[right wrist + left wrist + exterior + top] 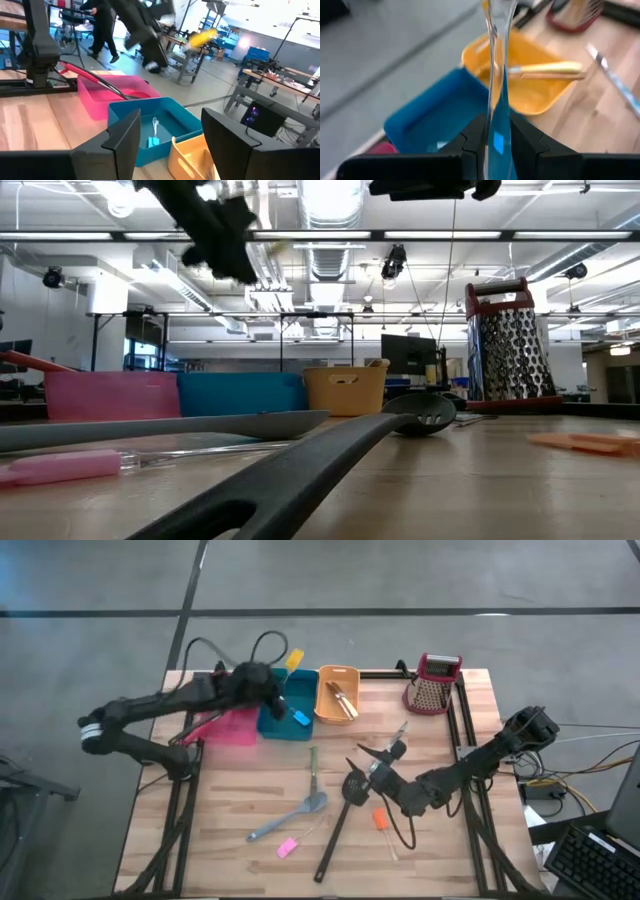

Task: Pick & Place Kitchen Items
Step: Put the yellow spatula into the blue bin

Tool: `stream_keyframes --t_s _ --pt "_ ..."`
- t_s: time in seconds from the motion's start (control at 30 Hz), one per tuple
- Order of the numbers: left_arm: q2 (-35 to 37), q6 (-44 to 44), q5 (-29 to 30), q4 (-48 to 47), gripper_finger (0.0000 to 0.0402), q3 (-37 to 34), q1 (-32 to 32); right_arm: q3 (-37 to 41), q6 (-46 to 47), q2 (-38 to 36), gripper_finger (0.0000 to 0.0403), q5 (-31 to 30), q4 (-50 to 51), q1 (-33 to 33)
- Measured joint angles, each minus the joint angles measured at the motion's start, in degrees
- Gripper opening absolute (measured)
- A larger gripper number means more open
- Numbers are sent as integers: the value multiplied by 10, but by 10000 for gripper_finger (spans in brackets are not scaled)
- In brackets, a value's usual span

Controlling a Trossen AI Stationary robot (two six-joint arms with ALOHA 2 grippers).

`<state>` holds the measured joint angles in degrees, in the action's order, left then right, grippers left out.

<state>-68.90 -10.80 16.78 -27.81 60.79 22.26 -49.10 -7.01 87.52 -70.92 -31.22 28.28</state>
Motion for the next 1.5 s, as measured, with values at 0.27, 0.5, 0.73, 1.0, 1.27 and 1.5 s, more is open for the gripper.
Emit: stream_keyframes --t_s 0.27,0.5,0.73,1.0,1.27,1.5 --pt "-136 -23 -80 -55 65 36 86 0 134 -47 179 -11 186 2" --pt "-226 -25 -97 -57 65 44 93 0 263 -87 169 -10 322 3" --pt "-287 -45 -149 -86 65 62 122 0 280 -90 184 9 341 4" --pt "-319 -52 -174 -125 65 63 138 0 280 -90 202 9 340 4" --pt "-338 -51 -205 -123 65 64 148 0 280 -90 191 9 340 4" --pt "-340 -28 -205 -117 104 64 148 0 280 -90 170 9 340 4"
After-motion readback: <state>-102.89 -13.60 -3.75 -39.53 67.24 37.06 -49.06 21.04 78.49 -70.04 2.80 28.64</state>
